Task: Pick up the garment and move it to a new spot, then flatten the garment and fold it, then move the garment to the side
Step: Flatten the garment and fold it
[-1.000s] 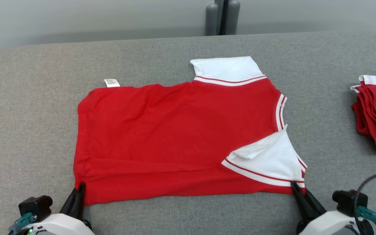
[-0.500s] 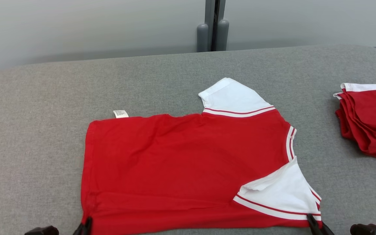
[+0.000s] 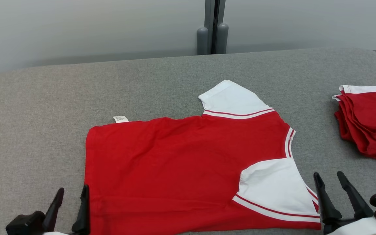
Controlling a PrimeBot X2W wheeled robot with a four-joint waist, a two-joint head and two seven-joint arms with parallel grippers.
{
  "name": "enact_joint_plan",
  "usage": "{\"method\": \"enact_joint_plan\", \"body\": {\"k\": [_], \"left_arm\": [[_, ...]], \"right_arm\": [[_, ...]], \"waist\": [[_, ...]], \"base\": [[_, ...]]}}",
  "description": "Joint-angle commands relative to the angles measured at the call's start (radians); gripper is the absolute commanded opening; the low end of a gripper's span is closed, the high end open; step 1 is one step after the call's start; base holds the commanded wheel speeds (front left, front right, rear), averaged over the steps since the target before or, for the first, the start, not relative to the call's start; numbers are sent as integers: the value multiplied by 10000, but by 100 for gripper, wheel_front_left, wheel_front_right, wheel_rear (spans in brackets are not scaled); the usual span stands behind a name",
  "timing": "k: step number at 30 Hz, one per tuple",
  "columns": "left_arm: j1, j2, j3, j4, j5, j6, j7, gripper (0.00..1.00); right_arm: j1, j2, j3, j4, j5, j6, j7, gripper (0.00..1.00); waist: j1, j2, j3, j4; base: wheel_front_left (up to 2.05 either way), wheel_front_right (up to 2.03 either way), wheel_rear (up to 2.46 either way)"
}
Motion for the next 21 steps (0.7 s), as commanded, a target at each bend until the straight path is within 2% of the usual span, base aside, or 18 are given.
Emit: {"method": "enact_joint_plan", "body": {"k": [1, 9, 21], "left_arm": [[-310, 84, 127, -174, 237, 130, -293, 100], [-872, 456, 248, -720, 919, 329, -672, 100], [-1068, 555, 226, -908, 880, 479, -378, 100]], "right_arm": [[-214, -67, -125, -290, -157, 2, -105, 100], [-914, -99, -337, -1341, -582, 2, 241, 100], [-1136, -35, -345, -1625, -519, 2, 408, 100]], "waist": [[0, 0, -90, 4], [0, 0, -356, -54], [0, 0, -74, 32]], "base": [[0, 0, 0], [0, 0, 0], [0, 0, 0]]}}
